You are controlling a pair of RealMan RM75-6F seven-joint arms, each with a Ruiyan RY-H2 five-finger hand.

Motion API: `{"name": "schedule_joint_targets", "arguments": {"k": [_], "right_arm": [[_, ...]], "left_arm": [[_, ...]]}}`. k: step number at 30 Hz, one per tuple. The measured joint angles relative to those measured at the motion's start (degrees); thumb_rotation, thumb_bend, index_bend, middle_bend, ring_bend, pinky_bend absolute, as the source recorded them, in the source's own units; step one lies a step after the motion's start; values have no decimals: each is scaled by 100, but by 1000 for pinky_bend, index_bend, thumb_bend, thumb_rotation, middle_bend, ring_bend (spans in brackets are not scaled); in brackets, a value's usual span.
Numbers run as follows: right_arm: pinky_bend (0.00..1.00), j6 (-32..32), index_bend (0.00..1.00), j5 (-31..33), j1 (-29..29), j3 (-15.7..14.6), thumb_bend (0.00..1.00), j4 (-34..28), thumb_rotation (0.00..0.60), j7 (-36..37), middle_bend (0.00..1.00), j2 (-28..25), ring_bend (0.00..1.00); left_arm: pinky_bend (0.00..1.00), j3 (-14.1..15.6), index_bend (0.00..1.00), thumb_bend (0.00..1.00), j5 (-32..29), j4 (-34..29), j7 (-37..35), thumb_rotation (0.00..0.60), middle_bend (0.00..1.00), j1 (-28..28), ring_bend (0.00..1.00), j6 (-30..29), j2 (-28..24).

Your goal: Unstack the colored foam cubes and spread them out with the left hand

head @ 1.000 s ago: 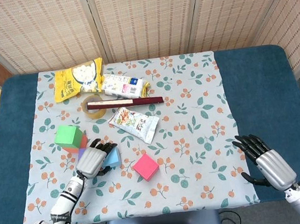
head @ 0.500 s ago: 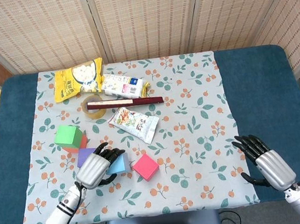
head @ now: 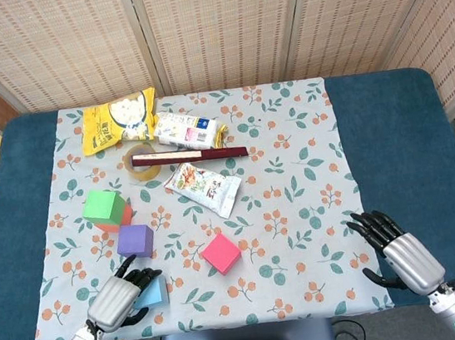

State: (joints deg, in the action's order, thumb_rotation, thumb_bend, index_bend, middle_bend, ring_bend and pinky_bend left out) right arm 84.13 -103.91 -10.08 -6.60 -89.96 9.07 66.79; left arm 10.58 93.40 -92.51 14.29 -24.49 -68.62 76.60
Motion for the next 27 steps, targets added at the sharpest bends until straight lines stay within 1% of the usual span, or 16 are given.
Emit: {"name": "schedule_joint_targets", "arguments": {"k": [4,9,11,14,16,18,21,23,27], "right_arm": [[0,-17,0,17,-7,7,208,11,600,-6,0,6,0],[0,-48,0,47,-18,17,208,21,600,-15,0,15,0],[0,-51,0,45,-18,12,208,16,600,-15,0,14,0],[0,-20,0,35,-11,13,208,10,600,-17,0,6,0],[0,-14,0,40,-8,16,208,9,600,-13,0,2,0],[0,-25,0,44,-11,16,208,11,600,-11,0,7,0],[0,-63,0,51,-20,11,208,19,600,-22,0,21,0],[0,-83,0,58,-24,9,208,22,600,-55,0,30,0],[0,-98,0,61,-20,6,208,25,600,-143,0,50,0]], "left_arm": [[0,-20,0,353,65,-67,-98,600,0,24,0,-46,-113],[0,13,0,346,155,-273,7,600,0,74,0,-66,-302],[0,19,0,329,195,-368,14,600,0,94,0,-92,-383],[0,-53,0,313,259,-398,151,600,0,157,0,-304,-456],[0,-194,0,315,299,-339,408,600,0,244,0,-634,-444],[0,-413,0,319,308,-252,663,600,0,337,0,-1054,-432],[0,-722,0,319,165,-193,807,600,0,381,0,-1476,-476],[0,-868,0,319,-25,-138,700,600,0,368,0,-1481,-528],[0,-1389,0,323,-526,201,152,600,0,207,0,-1026,-634]]}}
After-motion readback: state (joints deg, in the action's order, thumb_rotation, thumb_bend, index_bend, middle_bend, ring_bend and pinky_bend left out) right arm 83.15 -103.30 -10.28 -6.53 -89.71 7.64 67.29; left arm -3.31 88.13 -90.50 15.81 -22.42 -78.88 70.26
